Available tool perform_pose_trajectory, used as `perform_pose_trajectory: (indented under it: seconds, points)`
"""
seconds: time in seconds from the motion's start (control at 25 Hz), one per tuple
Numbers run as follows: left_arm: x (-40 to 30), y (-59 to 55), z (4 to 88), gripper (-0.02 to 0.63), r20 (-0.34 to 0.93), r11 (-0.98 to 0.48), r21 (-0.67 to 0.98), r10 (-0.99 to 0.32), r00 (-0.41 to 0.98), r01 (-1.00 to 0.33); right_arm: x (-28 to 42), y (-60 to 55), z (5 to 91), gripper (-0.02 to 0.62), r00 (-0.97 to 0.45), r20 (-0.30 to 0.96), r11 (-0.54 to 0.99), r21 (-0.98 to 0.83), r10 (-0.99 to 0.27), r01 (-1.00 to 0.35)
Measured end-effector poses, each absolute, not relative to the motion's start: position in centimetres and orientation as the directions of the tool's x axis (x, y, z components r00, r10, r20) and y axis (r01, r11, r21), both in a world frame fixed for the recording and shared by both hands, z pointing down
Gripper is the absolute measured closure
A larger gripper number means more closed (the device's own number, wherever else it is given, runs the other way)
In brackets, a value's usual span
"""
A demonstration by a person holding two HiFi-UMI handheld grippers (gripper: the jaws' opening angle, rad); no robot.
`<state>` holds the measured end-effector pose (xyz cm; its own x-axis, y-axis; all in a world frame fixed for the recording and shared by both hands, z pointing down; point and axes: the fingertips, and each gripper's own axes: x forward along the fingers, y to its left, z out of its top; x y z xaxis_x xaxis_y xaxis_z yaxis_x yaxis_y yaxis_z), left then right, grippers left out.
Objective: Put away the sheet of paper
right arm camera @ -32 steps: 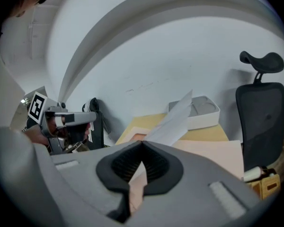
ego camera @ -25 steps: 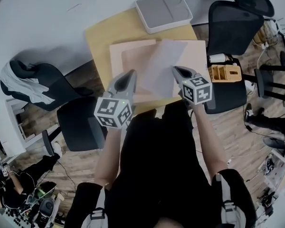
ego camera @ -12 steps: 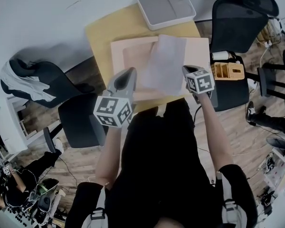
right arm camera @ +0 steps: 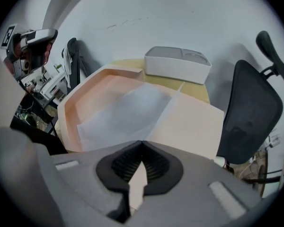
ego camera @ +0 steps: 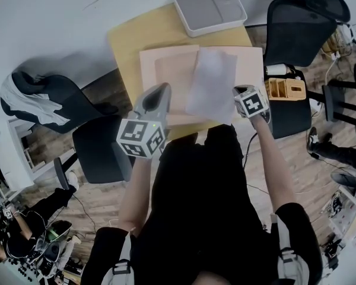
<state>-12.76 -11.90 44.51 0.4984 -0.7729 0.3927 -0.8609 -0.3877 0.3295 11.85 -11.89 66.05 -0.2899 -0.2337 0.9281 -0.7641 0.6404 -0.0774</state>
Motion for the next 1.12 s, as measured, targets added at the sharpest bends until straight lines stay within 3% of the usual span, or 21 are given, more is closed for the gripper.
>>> perform_pose_trajectory:
  seconds: [0.68,1.12]
  points:
    - [-13.7,-12.5,44.7,0.597,0.400,-0.363,0.328,-0.783,0.477,-0.872,9.1,-14.0,67.6,0.594,-0.237,0.952,0.796,0.012,-0.194,-0.605]
    - [-14.8,-11.9,44.7,0.597,0.401,-0.336,0.327,-0.797,0.452,-0.883,4.4,-13.6,68.1,0.594,-0.318,0.936,0.764,-0.095,-0.149,-0.638]
